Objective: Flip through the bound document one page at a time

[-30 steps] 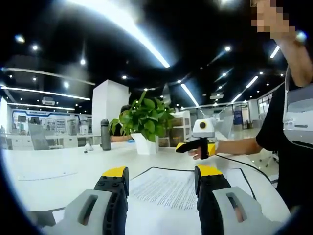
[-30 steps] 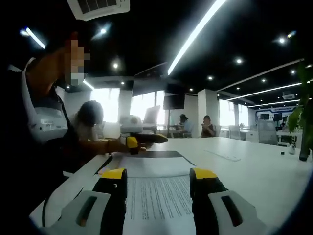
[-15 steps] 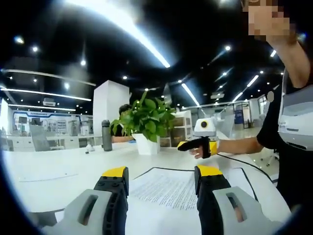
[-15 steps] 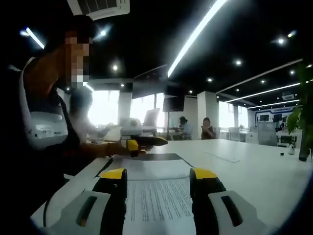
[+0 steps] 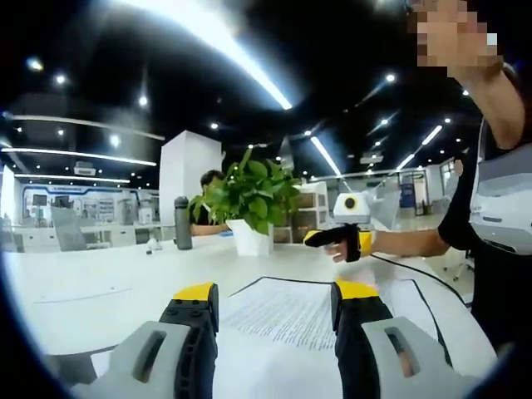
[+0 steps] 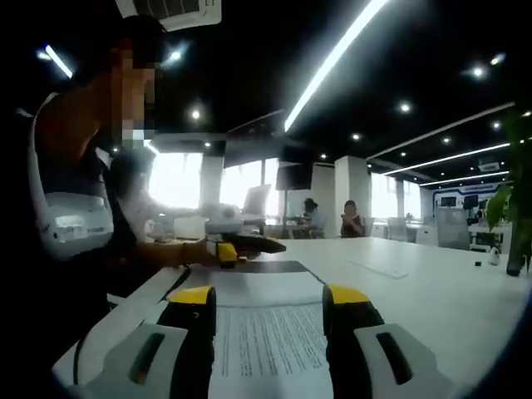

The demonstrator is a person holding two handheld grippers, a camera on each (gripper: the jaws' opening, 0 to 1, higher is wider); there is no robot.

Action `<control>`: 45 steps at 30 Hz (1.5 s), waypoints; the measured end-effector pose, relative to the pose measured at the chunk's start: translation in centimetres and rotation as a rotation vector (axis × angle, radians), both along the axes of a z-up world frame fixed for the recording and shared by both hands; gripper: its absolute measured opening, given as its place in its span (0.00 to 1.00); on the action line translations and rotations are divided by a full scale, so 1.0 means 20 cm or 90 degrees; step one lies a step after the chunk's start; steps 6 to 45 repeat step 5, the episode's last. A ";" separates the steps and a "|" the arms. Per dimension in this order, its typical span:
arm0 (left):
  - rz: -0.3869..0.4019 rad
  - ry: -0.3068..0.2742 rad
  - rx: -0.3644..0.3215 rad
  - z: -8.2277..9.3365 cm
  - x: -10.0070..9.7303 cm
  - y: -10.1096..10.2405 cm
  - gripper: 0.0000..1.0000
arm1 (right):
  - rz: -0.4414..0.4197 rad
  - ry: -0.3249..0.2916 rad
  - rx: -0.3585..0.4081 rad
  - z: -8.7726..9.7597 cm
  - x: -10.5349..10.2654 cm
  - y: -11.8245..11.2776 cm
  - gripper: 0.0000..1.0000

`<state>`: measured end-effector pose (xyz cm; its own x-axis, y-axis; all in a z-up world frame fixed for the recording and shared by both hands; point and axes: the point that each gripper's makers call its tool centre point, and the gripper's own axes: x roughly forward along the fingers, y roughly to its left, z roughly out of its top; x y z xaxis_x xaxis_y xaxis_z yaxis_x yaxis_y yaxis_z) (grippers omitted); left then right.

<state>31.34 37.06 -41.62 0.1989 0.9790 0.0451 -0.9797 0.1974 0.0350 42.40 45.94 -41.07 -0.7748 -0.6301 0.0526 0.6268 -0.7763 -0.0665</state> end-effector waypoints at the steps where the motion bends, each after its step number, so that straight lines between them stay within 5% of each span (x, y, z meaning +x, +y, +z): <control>1: 0.000 0.000 0.001 0.00 0.00 0.00 0.55 | -0.001 0.001 -0.002 0.00 0.00 0.00 0.54; 45: 0.000 -0.003 0.001 0.00 0.00 0.00 0.56 | -0.003 0.003 -0.002 0.01 0.00 0.00 0.54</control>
